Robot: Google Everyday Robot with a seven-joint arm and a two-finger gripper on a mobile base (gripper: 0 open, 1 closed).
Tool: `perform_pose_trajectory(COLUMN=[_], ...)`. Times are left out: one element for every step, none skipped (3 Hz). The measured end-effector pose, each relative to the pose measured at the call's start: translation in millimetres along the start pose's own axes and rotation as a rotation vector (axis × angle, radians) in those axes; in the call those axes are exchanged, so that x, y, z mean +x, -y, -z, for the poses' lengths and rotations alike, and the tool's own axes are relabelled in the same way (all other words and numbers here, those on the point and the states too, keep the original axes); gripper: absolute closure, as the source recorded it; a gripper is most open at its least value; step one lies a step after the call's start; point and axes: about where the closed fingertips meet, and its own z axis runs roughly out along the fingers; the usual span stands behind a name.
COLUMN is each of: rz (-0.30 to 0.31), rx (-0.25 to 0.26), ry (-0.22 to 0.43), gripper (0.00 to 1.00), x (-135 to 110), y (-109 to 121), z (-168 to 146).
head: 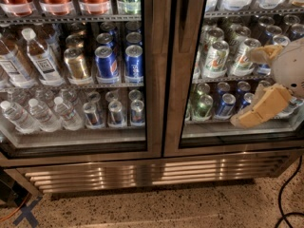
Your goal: Open right fridge door
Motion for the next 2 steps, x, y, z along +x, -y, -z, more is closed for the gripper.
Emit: perform_pose_trajectory(rz=[-0.034, -0.021], rx=[0.073, 0.061], ry=[0.088, 0.155], gripper=[0.00, 0.00], x=[-19.4, -21.2], y=[14.1, 14.8], z=[10.3, -1.1])
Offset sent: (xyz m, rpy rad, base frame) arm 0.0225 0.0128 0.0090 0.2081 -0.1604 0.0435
